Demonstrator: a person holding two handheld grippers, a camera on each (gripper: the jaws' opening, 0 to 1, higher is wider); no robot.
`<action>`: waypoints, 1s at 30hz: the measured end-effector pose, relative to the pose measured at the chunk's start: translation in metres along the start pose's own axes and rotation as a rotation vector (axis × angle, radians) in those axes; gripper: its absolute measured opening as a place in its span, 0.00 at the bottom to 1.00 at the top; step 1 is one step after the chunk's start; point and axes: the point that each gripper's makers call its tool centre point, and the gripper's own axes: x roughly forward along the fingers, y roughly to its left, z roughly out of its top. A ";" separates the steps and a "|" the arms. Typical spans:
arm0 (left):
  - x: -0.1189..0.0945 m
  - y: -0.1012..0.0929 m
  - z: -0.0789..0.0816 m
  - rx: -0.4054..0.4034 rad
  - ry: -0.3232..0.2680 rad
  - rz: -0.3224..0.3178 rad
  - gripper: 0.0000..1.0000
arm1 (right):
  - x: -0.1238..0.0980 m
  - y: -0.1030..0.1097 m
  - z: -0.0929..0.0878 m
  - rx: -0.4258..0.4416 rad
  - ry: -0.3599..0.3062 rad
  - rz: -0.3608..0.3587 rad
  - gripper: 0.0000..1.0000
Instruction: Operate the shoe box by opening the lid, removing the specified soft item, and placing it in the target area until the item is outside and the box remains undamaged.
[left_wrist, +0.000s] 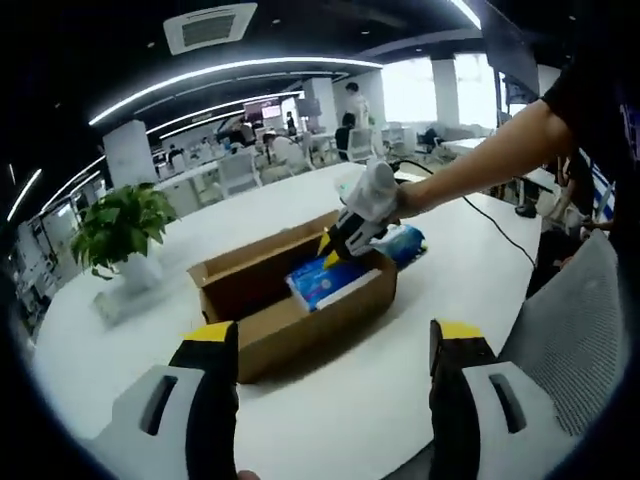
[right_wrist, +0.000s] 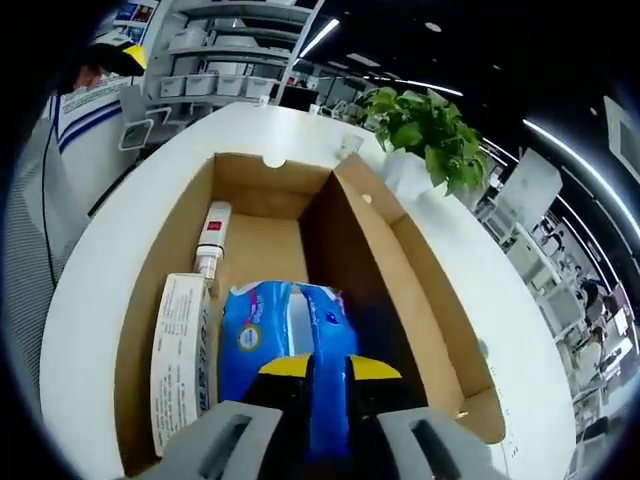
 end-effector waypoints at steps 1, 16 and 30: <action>-0.002 -0.002 -0.003 -0.018 -0.011 0.002 0.78 | 0.002 0.000 -0.001 0.001 0.002 -0.004 0.08; -0.011 -0.003 -0.036 -0.025 0.043 0.046 0.78 | 0.001 -0.002 0.003 -0.036 0.011 -0.038 0.00; -0.009 -0.004 -0.045 0.000 0.040 0.060 0.81 | -0.023 -0.004 0.029 -0.079 -0.048 -0.064 0.00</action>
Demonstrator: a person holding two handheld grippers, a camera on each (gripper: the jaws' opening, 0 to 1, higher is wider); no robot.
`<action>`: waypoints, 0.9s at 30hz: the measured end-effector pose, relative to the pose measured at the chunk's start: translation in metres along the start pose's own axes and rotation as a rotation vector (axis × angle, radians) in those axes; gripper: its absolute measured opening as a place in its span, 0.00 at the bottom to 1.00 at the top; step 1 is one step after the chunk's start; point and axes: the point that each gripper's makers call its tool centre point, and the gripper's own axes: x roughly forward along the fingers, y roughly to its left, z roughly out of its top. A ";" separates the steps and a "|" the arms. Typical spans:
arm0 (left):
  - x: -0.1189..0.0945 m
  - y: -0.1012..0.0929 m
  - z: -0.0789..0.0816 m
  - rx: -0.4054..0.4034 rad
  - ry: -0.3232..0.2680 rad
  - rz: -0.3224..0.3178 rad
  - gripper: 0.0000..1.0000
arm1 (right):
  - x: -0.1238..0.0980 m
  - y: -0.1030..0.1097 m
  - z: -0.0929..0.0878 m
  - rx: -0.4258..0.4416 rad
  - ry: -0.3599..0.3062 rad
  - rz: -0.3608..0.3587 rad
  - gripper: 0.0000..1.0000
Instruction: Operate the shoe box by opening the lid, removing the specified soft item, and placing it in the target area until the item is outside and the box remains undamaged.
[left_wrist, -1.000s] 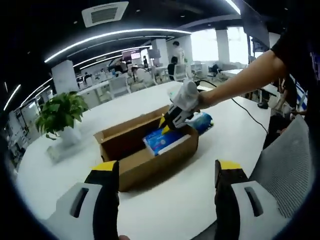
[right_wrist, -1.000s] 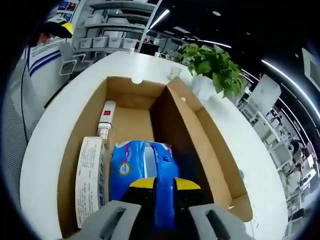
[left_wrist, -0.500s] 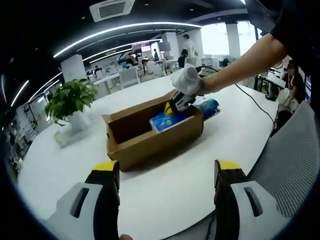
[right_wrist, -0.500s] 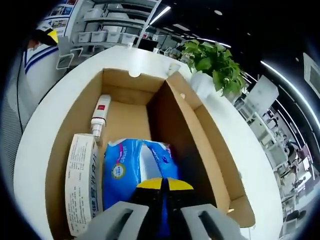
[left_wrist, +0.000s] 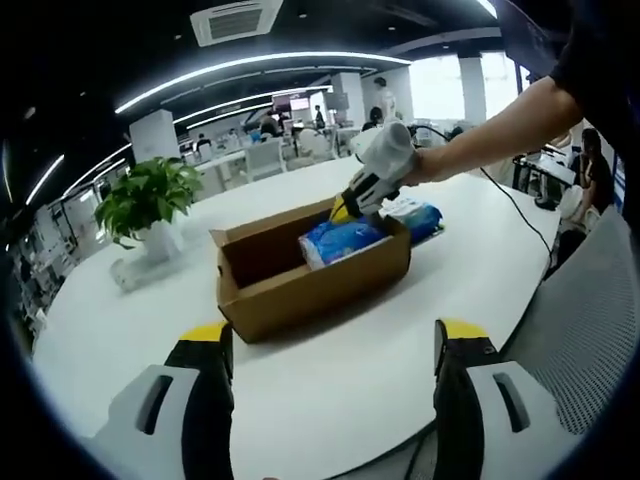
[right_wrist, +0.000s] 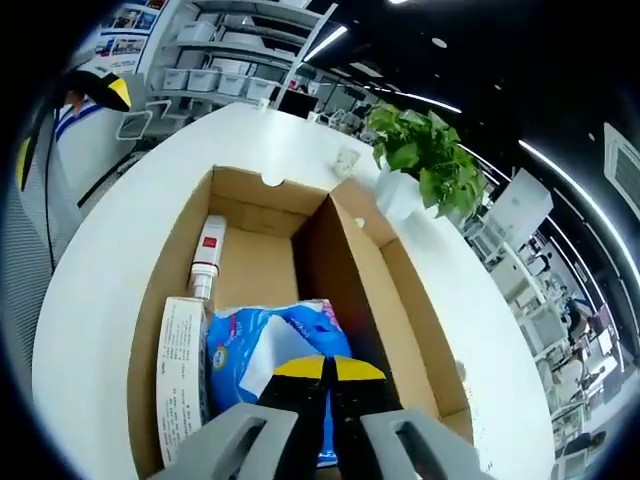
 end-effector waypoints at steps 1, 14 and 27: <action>0.000 -0.001 0.000 0.005 0.000 -0.002 0.81 | -0.001 -0.001 0.001 0.003 -0.005 -0.003 0.00; 0.002 -0.005 0.001 0.022 -0.016 -0.040 0.83 | -0.021 -0.009 0.023 -0.008 -0.052 -0.035 0.00; 0.004 -0.014 -0.005 0.034 0.003 -0.082 0.88 | -0.043 -0.029 0.046 -0.035 -0.094 -0.082 0.00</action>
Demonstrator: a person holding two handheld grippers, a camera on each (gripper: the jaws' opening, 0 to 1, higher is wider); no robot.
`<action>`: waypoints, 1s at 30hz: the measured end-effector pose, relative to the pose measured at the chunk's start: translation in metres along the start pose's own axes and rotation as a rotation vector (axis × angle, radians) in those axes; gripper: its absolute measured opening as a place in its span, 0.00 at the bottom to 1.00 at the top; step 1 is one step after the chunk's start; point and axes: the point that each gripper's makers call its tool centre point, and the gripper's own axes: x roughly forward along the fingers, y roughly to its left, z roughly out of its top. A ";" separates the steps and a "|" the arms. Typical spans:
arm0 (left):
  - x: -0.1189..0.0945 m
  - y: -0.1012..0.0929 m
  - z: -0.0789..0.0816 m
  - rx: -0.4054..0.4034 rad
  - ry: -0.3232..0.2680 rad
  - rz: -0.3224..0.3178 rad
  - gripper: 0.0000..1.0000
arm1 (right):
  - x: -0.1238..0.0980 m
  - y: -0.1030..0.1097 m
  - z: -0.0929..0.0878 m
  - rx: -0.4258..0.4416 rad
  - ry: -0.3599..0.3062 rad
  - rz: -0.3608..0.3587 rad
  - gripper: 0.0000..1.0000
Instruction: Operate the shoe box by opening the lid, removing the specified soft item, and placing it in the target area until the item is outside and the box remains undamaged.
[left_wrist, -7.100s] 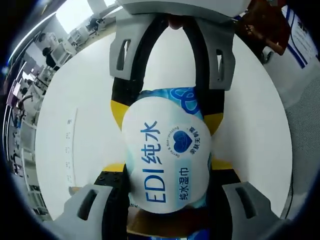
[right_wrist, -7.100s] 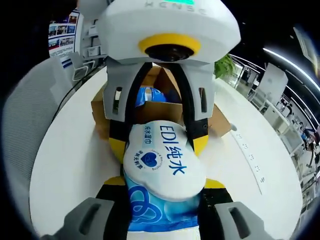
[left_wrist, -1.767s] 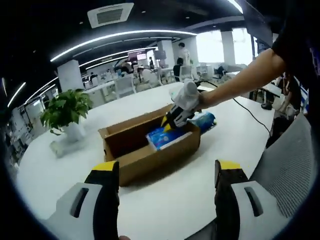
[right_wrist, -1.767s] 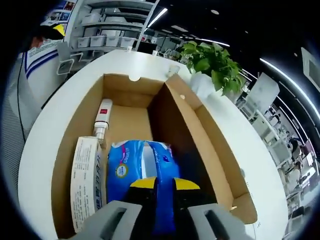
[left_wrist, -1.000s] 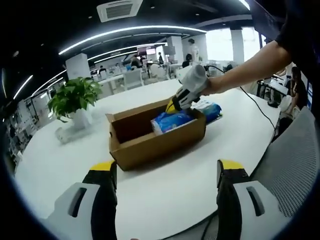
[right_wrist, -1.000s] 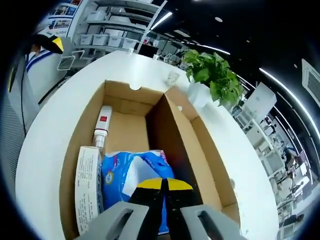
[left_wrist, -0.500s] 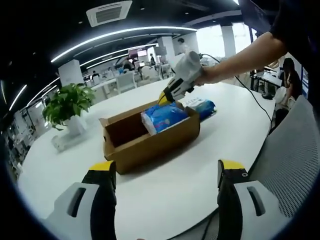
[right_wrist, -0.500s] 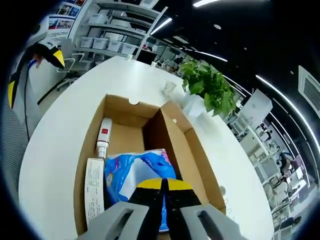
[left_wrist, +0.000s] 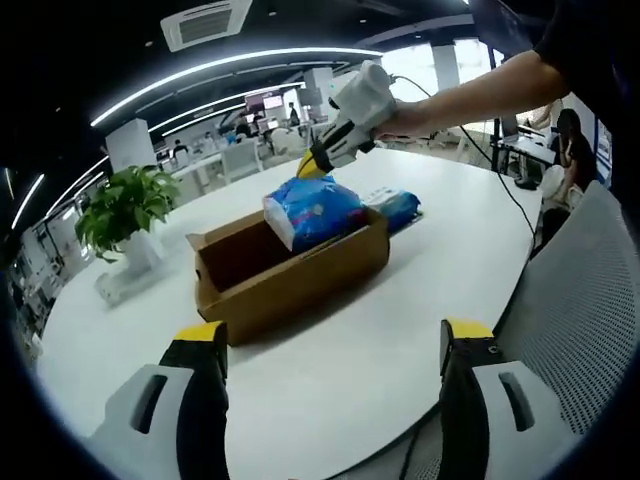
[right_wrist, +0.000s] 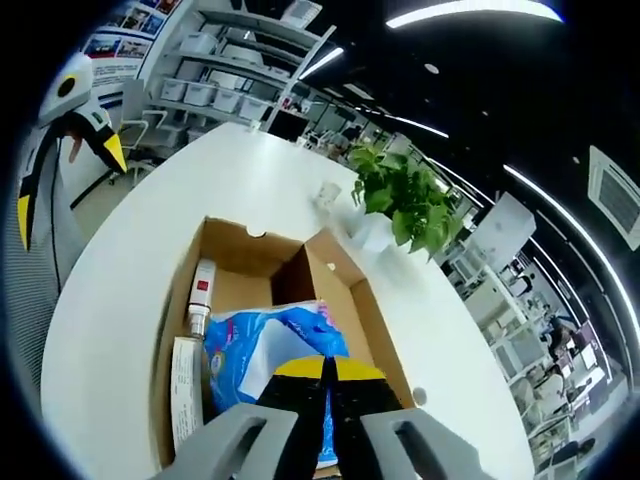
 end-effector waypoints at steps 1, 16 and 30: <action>0.000 0.000 0.001 -0.002 -0.004 -0.001 0.88 | -0.003 -0.003 0.002 0.000 -0.004 -0.005 0.00; -0.003 0.003 0.006 -0.053 -0.042 0.010 0.91 | -0.045 -0.035 0.010 0.005 -0.032 -0.074 0.00; -0.003 0.004 0.004 -0.049 -0.035 0.011 0.91 | -0.087 -0.056 -0.012 -0.003 -0.003 -0.137 0.00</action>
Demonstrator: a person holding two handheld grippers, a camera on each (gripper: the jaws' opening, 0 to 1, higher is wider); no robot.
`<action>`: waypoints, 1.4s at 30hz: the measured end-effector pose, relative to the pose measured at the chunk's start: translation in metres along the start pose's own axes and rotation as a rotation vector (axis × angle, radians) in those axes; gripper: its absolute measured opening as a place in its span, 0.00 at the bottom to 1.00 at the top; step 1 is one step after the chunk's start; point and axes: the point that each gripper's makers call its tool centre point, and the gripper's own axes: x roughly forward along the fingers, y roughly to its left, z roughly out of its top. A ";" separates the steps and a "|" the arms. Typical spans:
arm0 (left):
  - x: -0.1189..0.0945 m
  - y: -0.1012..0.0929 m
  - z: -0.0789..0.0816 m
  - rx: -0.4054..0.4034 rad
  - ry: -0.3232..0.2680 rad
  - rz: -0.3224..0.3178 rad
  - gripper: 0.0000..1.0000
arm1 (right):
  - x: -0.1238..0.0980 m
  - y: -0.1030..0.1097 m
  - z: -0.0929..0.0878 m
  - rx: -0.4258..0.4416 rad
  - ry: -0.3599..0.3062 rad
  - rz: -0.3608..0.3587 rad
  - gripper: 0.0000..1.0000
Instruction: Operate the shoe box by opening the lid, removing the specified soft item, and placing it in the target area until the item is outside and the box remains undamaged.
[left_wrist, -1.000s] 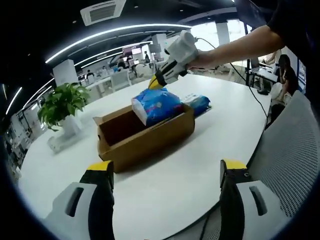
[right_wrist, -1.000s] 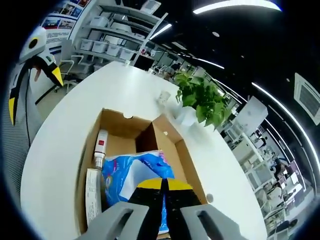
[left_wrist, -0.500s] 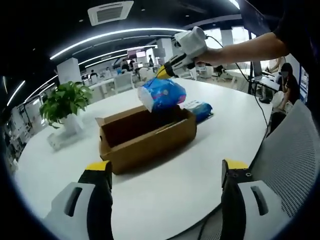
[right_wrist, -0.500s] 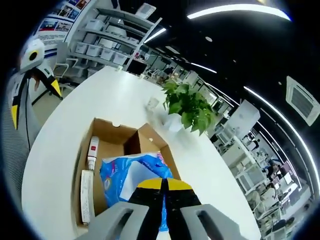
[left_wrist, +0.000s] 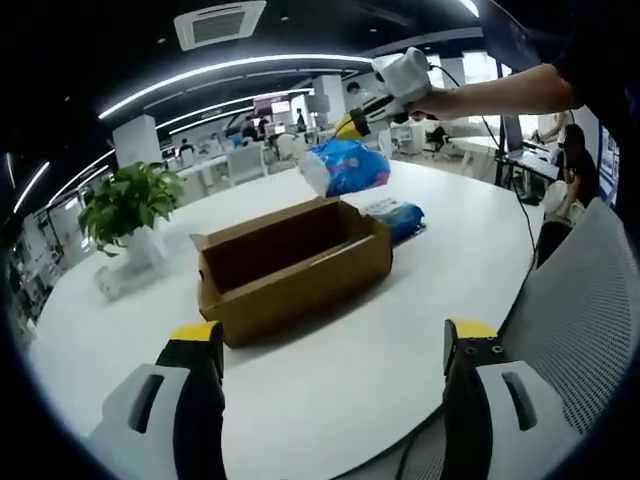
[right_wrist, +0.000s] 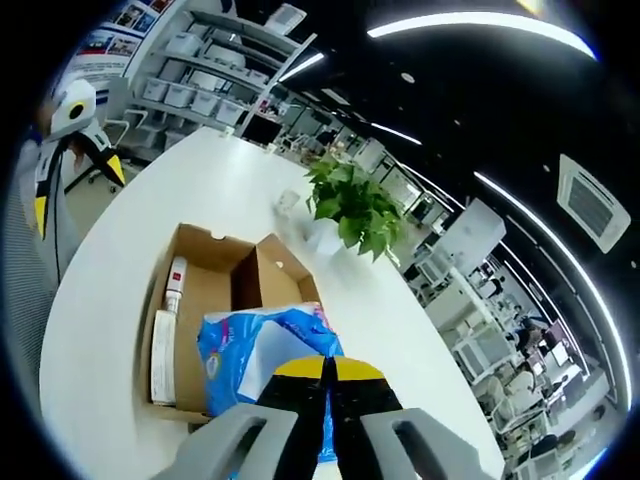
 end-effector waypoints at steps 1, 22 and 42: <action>0.000 0.000 0.000 0.000 0.002 -0.001 0.91 | -0.003 -0.002 -0.004 0.001 0.006 -0.006 0.00; 0.000 -0.001 -0.002 0.011 0.012 -0.008 0.90 | -0.056 -0.034 -0.062 0.032 0.102 -0.108 0.00; 0.002 -0.001 -0.004 0.026 0.025 -0.018 0.90 | -0.100 -0.040 -0.124 0.104 0.200 -0.187 0.00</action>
